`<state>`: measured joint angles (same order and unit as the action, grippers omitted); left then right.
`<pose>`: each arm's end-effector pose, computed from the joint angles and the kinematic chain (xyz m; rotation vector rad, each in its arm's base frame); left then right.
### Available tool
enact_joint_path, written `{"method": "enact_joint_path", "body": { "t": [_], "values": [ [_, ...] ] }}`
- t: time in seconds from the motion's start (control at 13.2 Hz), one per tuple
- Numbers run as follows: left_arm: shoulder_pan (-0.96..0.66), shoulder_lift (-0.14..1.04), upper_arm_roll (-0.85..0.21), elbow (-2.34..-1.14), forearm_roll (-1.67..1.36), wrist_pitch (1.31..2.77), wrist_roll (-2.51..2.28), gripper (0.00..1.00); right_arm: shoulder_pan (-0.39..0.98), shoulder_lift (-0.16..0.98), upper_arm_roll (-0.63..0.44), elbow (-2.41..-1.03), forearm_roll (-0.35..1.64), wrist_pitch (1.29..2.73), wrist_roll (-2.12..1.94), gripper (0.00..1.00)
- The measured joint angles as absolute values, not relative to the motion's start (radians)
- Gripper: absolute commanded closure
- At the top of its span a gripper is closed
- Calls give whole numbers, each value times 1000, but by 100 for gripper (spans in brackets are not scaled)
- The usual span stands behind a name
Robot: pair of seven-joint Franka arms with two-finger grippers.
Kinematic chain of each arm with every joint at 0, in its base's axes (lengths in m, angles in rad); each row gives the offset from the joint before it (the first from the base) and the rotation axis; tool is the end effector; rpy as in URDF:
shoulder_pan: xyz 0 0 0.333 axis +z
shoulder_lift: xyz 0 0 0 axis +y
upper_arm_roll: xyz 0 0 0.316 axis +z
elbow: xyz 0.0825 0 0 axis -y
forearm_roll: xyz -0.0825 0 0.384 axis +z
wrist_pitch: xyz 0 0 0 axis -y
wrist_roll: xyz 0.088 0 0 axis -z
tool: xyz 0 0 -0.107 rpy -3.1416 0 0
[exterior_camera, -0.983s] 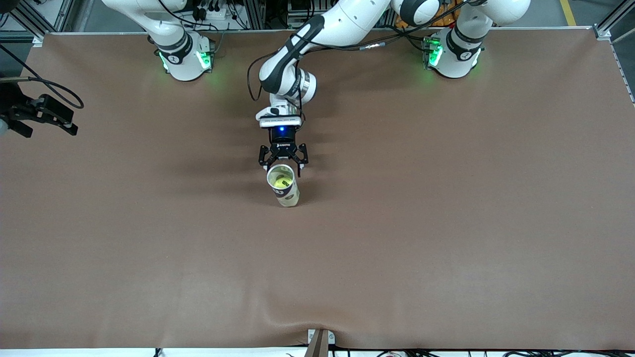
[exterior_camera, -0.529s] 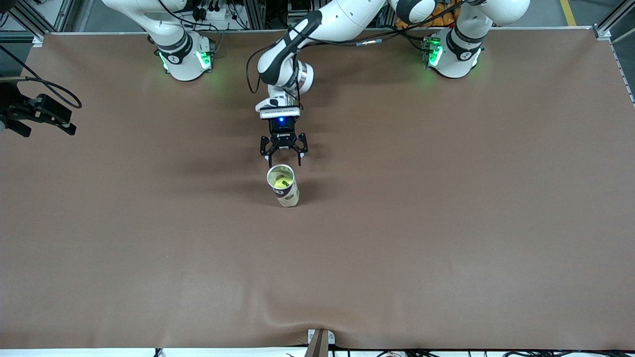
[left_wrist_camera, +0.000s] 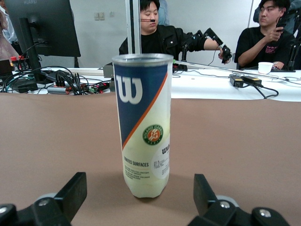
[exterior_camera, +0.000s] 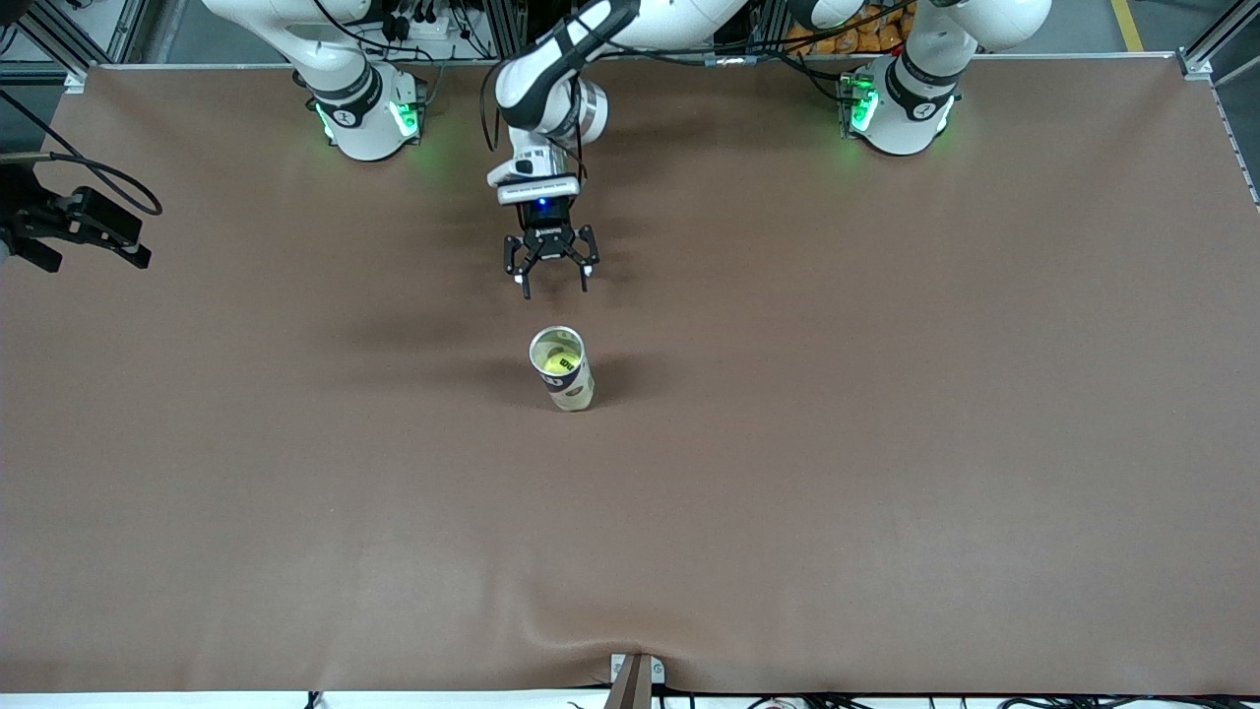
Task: Insert tennis ball vertically with right arm
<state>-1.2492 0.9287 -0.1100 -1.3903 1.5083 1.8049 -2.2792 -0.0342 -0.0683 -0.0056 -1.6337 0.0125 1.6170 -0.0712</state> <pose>0.2488 -0.6770 0.1718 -2.4578 -0.1431 -1.8299 0.5373 -0.0202 0.6362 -3.1302 -0.0488 -0.0818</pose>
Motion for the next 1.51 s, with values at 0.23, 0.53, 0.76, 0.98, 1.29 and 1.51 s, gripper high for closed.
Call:
{"method": "enact_joint_path", "body": {
  "t": [0.23, 0.53, 0.76, 0.98, 1.29, 1.51],
  "values": [
    [-1249, 910, -128, -1366, 1437, 1805, -2175, 0, -34, -68, -6, -1634, 13, 1617, -71, 0],
    [-1248, 901, -140, -1289, 1321, 1805, -1996, 0, -34, -68, -6, -1634, 13, 1617, -71, 0],
    [-1243, 871, -140, -1230, 1205, 1806, -1807, 0, -34, -68, -6, -1634, 13, 1617, -71, 0],
    [-1219, 827, -140, -1205, 1127, 1819, -1660, 0, -34, -68, -6, -1634, 13, 1617, -71, 0],
    [-1153, 709, -139, -1183, 929, 1856, -1382, 0, -34, -68, -5, -1634, 14, 1617, -71, 0],
    [-1078, 568, -133, -1176, 731, 1858, -1133, 0, -34, -69, -5, -1634, 14, 1617, -71, 0]
  ]
}}
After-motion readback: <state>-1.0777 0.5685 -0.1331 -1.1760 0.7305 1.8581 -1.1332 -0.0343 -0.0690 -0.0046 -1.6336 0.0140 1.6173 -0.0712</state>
